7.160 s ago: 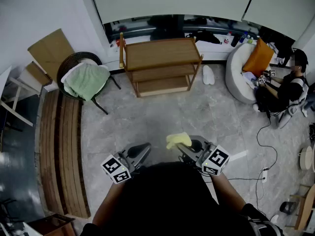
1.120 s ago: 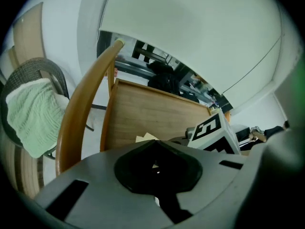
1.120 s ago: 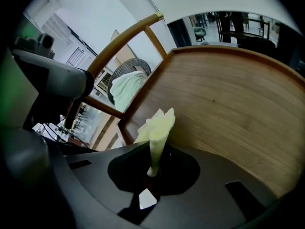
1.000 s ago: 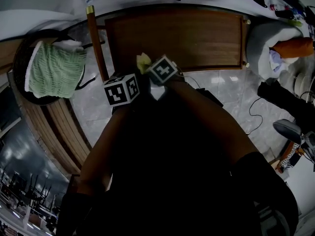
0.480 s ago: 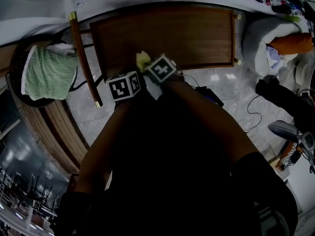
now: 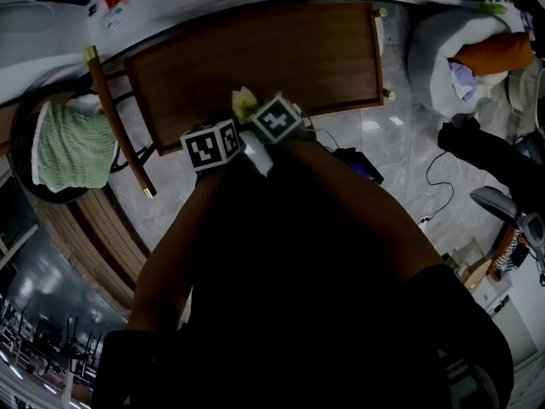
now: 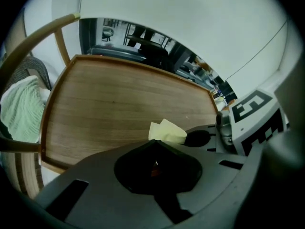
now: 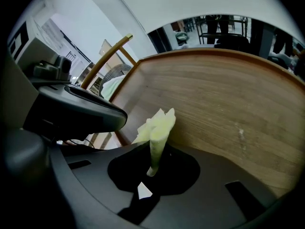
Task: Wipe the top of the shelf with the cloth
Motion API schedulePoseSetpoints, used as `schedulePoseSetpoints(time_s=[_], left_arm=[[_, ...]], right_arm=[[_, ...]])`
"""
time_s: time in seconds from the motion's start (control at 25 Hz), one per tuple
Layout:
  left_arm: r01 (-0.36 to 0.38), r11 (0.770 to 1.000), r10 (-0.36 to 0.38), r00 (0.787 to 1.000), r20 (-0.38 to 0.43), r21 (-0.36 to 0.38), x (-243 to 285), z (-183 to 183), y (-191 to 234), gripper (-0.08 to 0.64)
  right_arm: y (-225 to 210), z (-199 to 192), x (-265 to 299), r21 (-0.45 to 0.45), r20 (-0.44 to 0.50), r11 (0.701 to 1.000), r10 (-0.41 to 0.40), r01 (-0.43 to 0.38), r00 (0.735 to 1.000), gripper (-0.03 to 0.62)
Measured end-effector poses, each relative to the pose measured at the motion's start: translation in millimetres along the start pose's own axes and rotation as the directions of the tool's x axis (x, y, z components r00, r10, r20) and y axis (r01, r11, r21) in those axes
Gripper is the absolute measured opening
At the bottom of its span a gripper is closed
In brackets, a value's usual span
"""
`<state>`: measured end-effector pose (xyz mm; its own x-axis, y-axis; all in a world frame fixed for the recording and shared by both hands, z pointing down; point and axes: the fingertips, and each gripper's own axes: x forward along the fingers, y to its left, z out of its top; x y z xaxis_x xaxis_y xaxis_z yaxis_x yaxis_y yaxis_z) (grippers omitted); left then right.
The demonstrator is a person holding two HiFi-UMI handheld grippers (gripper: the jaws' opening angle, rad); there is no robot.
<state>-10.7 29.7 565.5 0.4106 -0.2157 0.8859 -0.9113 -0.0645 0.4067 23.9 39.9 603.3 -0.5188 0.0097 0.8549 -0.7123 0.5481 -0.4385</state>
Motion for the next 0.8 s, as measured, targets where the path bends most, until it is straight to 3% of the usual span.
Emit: schedulePoseSetpoints(time_s=[0.4, 0.8], left_arm=[[0.035, 0.999, -0.035, 0.999, 0.001, 0.012, 30, 2, -59, 0.011], [0.11, 0.984, -0.106, 0.994, -0.037, 0.137, 62, 6, -132, 0.011]], right_arm=[[-61, -31, -44, 0.031, 0.031, 0.996, -0.084, 0.083, 0.996, 0.044], [-120, -65, -90, 0.11, 0.062, 0.981, -0.168, 0.16, 0.984, 0.046]])
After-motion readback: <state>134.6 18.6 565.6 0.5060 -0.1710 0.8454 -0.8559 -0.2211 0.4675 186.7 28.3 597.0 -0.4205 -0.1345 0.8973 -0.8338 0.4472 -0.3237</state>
